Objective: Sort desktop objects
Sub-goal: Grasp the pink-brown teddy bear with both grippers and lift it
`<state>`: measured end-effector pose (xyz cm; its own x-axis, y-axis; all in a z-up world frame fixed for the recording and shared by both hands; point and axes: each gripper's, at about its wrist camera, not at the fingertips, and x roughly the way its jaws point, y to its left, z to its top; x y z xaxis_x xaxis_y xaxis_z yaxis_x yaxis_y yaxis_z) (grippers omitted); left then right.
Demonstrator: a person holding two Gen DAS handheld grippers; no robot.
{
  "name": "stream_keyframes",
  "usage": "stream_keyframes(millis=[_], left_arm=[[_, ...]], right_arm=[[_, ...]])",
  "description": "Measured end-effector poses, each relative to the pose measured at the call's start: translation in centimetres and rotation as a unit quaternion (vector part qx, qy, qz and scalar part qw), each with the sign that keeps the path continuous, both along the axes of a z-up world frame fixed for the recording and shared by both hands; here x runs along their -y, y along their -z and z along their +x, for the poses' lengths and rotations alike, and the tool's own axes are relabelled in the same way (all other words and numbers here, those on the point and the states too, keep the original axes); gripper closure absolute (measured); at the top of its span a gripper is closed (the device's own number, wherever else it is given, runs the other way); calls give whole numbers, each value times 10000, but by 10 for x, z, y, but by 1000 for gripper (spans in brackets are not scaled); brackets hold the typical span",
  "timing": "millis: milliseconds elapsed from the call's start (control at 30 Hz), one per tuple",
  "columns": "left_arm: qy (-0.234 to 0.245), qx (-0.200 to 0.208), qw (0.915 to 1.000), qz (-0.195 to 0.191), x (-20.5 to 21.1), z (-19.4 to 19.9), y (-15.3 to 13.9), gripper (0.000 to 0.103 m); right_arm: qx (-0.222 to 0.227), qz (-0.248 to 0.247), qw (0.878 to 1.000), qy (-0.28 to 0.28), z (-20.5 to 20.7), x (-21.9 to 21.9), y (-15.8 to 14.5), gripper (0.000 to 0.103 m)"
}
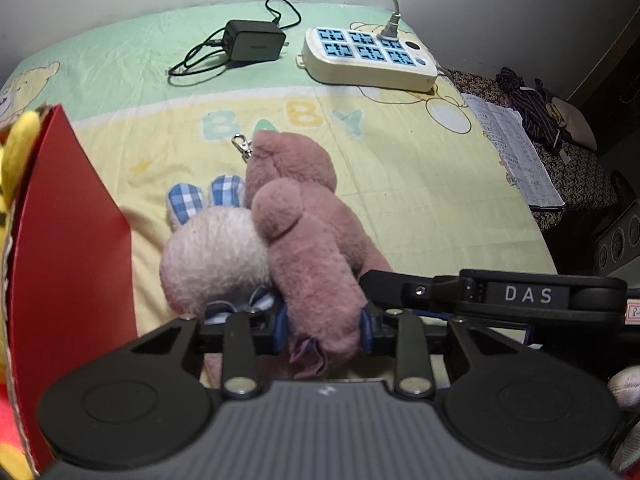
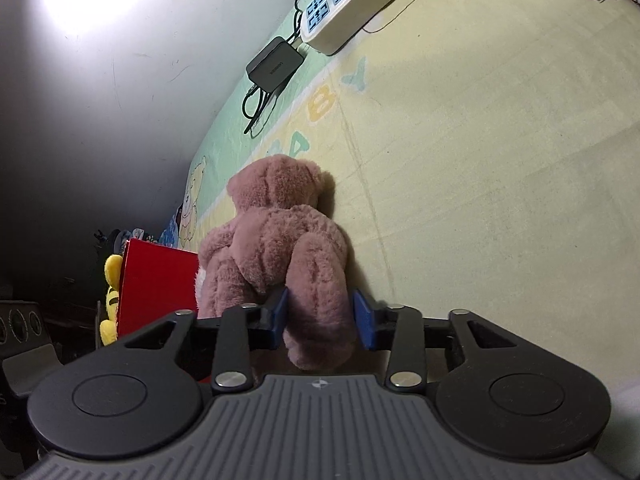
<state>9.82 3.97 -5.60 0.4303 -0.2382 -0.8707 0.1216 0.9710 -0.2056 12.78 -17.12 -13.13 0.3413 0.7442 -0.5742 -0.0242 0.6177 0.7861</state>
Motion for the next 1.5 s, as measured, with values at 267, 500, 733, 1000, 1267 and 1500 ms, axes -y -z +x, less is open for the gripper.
stream_keyframes(millis=[267, 500, 733, 1000, 1267, 1500], left_arm=[[431, 135, 9989, 101, 17, -13, -8, 74], [1336, 142, 9909, 70, 58, -50, -6, 74], [2197, -79, 9752, 270, 80, -90, 13, 74], [2060, -160, 9782, 216, 62, -99, 17, 60], [1558, 10, 9878, 49, 43, -80, 9, 45], [1529, -332, 9876, -112, 51, -63, 30, 42]], right_arm=[[519, -280, 9982, -113, -15, 14, -25, 76], [572, -625, 9964, -19, -52, 50, -37, 76], [362, -978, 9944, -191, -99, 63, -33, 76], [279, -844, 9960, -93, -111, 66, -34, 71], [279, -675, 9972, 155, -87, 66, -24, 54], [243, -621, 9977, 92, -72, 54, -9, 45]])
